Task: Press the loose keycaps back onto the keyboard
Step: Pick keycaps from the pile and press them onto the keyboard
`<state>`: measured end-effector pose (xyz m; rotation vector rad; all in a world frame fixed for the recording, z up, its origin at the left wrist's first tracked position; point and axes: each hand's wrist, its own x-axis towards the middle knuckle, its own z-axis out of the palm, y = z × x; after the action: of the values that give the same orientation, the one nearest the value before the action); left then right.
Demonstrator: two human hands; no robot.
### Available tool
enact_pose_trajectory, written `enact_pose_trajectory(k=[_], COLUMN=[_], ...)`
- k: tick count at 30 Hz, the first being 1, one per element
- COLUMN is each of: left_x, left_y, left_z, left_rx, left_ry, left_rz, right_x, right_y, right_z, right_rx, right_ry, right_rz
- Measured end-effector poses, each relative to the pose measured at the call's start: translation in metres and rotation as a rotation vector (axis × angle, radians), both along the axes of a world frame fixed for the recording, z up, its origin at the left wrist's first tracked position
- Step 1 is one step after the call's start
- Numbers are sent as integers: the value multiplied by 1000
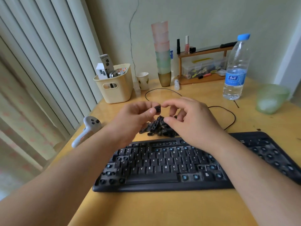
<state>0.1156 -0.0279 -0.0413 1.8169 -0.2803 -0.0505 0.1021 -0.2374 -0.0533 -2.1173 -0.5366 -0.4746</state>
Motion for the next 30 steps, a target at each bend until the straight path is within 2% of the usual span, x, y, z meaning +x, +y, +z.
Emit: enact_pose_trajectory(k=[2, 4, 7, 13, 21, 30], left_x=[-8, -13, -16, -23, -27, -30], left_y=[-6, -9, -8, -3, 5, 14], left_z=[-1, -4, -7, -7, -6, 0], left_rx=[-317, -435, -532, -550, -402, -437], left_ry=[218, 324, 376, 351, 266, 299], left_rz=[-70, -153, -209, -226, -178, -239], right_x=[-3, -5, -5, -11, -15, -19], right_y=[5, 10, 14, 19, 23, 25], right_z=[2, 2, 1, 0, -3, -3], right_rx=[33, 45, 37, 24, 1, 27], right_ry=[-75, -143, -220, -275, -302, -304], right_rz=[25, 17, 5, 14, 20, 76])
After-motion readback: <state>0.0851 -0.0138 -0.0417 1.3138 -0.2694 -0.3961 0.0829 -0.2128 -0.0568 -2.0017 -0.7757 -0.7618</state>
